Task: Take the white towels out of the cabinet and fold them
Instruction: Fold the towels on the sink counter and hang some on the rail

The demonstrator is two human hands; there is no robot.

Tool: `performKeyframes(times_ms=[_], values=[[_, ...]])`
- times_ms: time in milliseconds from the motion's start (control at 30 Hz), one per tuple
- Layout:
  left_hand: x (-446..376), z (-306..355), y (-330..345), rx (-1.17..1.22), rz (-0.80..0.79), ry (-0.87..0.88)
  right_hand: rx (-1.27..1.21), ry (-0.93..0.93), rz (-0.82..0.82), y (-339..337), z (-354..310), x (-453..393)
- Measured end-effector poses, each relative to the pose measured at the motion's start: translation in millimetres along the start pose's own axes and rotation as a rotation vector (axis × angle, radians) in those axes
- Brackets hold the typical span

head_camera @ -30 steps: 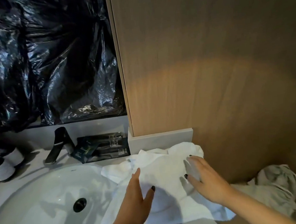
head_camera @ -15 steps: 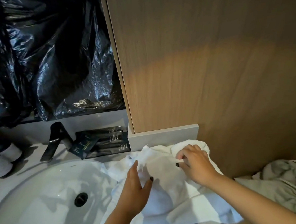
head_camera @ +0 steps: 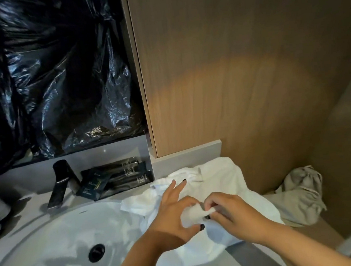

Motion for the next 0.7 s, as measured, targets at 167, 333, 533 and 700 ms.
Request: performKeyframes(times_ms=[167, 333, 533, 700], values=[[38.4, 13.0, -18.5, 0.083, 0.061, 0.146, -0.019, 0.05, 0.056, 15.0, -35.9, 30.5], [75.5, 36.9, -37.4, -0.063, 0.2, 0.288, 0.084, 0.118, 0.095, 24.6, -55.0, 53.0], [119.5, 31.0, -76.7, -0.012, 0.489, 0.155, 0.28, 0.28, 0.089, 18.9, -23.8, 84.1], [148.2, 21.0, -98.2, -0.113, 0.594, 0.033, 0.308, 0.383, 0.313, -31.3, -13.4, 107.5]])
Point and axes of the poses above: each hand's wrist, its own x-axis away from the middle knuckle, its own y-axis out of the palm, z = x × y, the point moved 7 cm from there along -x, towards the middle knuckle, and after that the axes turned 6 degrees about x, right-handed, at the moved point
